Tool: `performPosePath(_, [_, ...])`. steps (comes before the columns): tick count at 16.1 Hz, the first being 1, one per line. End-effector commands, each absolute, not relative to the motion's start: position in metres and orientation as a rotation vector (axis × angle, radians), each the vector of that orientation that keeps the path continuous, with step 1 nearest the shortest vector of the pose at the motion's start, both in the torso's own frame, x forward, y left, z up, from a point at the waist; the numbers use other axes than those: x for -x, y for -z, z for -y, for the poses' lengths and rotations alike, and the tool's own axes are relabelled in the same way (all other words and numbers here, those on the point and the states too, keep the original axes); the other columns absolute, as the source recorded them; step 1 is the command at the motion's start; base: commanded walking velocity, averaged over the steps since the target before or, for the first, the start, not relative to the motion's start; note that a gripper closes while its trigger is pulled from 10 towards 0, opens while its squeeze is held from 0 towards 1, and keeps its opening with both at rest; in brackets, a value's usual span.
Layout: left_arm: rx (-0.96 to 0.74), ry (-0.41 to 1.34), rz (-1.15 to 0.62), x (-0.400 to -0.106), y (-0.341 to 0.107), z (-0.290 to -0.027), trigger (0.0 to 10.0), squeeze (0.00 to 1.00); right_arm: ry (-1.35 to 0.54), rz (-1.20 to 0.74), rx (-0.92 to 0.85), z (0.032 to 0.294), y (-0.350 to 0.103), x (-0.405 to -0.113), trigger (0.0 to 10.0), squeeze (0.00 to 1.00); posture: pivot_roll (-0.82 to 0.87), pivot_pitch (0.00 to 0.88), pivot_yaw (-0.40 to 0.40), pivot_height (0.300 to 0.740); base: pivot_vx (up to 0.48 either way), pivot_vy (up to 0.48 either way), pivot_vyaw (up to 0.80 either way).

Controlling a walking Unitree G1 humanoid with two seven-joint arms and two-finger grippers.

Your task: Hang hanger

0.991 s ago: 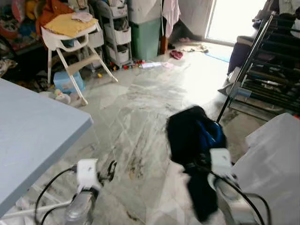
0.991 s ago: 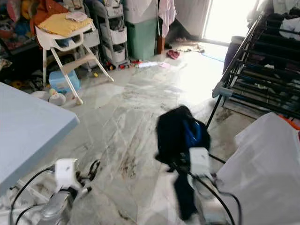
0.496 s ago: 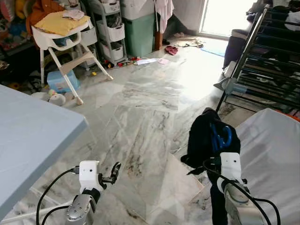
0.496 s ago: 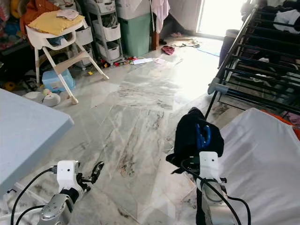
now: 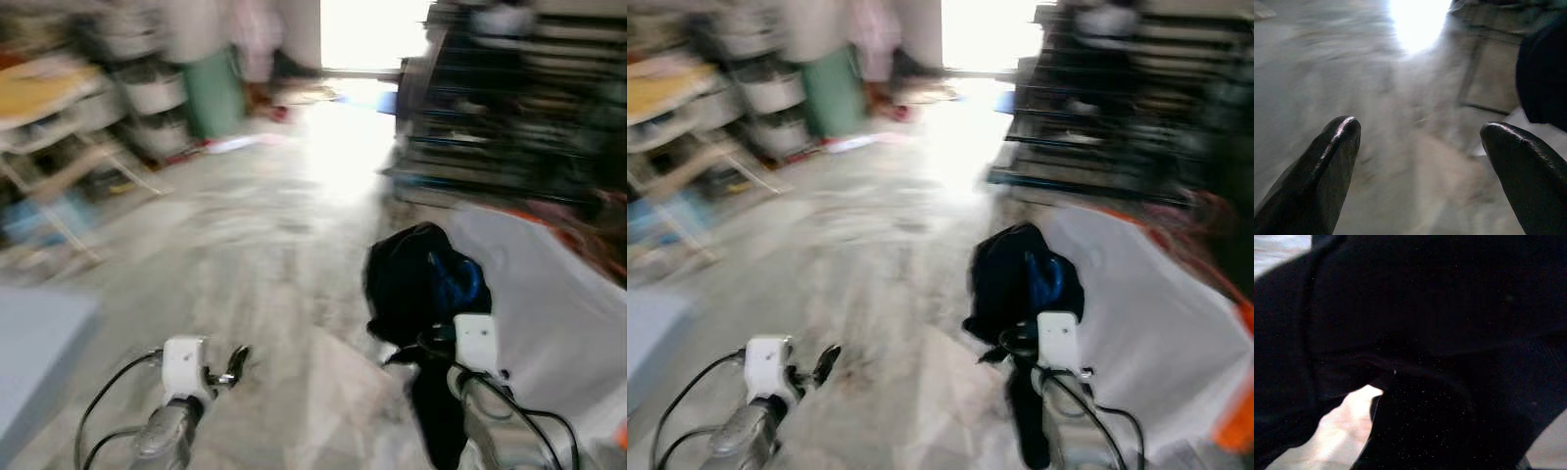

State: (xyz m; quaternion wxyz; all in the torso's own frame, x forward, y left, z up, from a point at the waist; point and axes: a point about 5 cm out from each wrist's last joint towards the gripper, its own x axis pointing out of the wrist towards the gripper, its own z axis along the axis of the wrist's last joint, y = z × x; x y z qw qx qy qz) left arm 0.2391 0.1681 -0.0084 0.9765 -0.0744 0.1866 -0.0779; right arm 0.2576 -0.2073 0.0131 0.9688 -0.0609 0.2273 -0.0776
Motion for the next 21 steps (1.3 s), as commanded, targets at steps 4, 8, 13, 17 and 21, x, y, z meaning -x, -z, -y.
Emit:
performPosePath(4, [0.129, 0.155, -0.352, -0.240, 0.000, -0.174, 10.0, 0.00, 0.148, -0.392, 0.109, 0.204, -0.029, -0.274, 10.0, 0.00, -0.18, 0.000, 0.055, 0.740, 0.407, 0.000, -0.13])
performPosePath(8, [0.134, 0.158, -0.337, -0.239, -0.008, -0.166, 10.0, 0.00, 0.115, -0.382, 0.127, 0.200, -0.031, -0.276, 10.0, 0.00, -0.18, 0.000, 0.053, 0.740, 0.318, 0.000, 0.13])
performPosePath(13, [0.137, 0.167, -0.332, -0.237, -0.015, -0.160, 10.0, 0.00, 0.077, -0.397, 0.122, 0.192, -0.028, -0.274, 10.0, 0.00, -0.18, 0.000, 0.048, 0.740, 0.000, 0.000, 0.09])
performPosePath(17, [0.134, 0.162, -0.345, -0.236, -0.018, -0.159, 10.0, 0.00, 0.052, -0.408, 0.121, 0.181, -0.024, -0.271, 10.0, 0.00, -0.18, 0.000, 0.052, 0.740, 0.000, 0.000, 0.00])
performPosePath(21, [0.136, 0.185, -0.323, -0.236, -0.024, -0.158, 10.0, 0.00, 0.052, -0.395, 0.116, 0.173, -0.023, -0.264, 10.0, 0.00, -0.17, 0.000, 0.056, 0.740, 0.000, 0.000, 0.00])
